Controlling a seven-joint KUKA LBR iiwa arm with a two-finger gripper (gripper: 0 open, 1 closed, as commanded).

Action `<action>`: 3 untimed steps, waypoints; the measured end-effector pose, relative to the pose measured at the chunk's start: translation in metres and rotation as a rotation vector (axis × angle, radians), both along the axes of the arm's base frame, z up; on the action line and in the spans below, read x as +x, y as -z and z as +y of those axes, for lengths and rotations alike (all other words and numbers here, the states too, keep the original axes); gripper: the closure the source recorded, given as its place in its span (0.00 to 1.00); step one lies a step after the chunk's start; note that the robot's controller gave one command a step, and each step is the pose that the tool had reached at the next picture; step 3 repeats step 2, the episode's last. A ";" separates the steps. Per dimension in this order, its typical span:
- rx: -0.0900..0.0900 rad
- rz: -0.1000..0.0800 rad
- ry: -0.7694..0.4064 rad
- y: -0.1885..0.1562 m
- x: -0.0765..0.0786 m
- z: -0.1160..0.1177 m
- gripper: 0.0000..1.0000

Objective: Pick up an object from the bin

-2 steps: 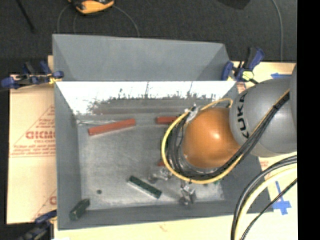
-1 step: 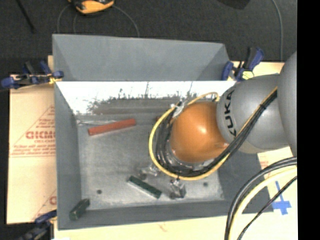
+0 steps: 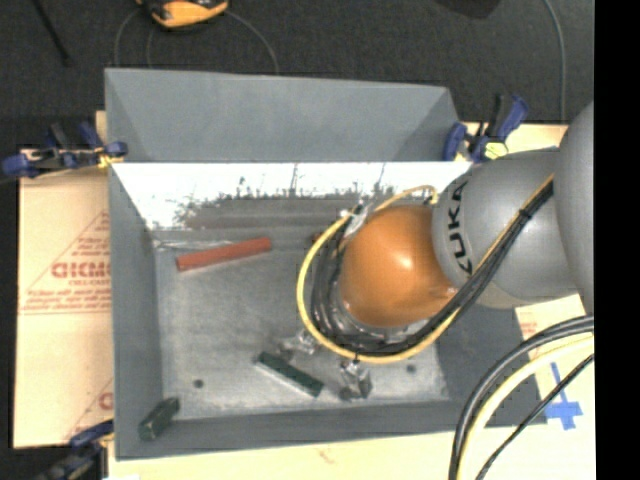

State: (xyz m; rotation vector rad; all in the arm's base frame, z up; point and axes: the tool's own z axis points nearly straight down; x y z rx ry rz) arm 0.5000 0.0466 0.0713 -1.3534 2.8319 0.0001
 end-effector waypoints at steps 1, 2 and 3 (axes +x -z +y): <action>0.003 -0.009 -0.036 -0.001 -0.019 0.023 0.00; 0.002 0.000 0.157 -0.004 -0.006 0.077 1.00; 0.002 0.000 0.157 -0.004 -0.006 0.077 1.00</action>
Offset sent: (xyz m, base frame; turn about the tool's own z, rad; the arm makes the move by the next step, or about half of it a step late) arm -0.0070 0.0763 0.0040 0.1561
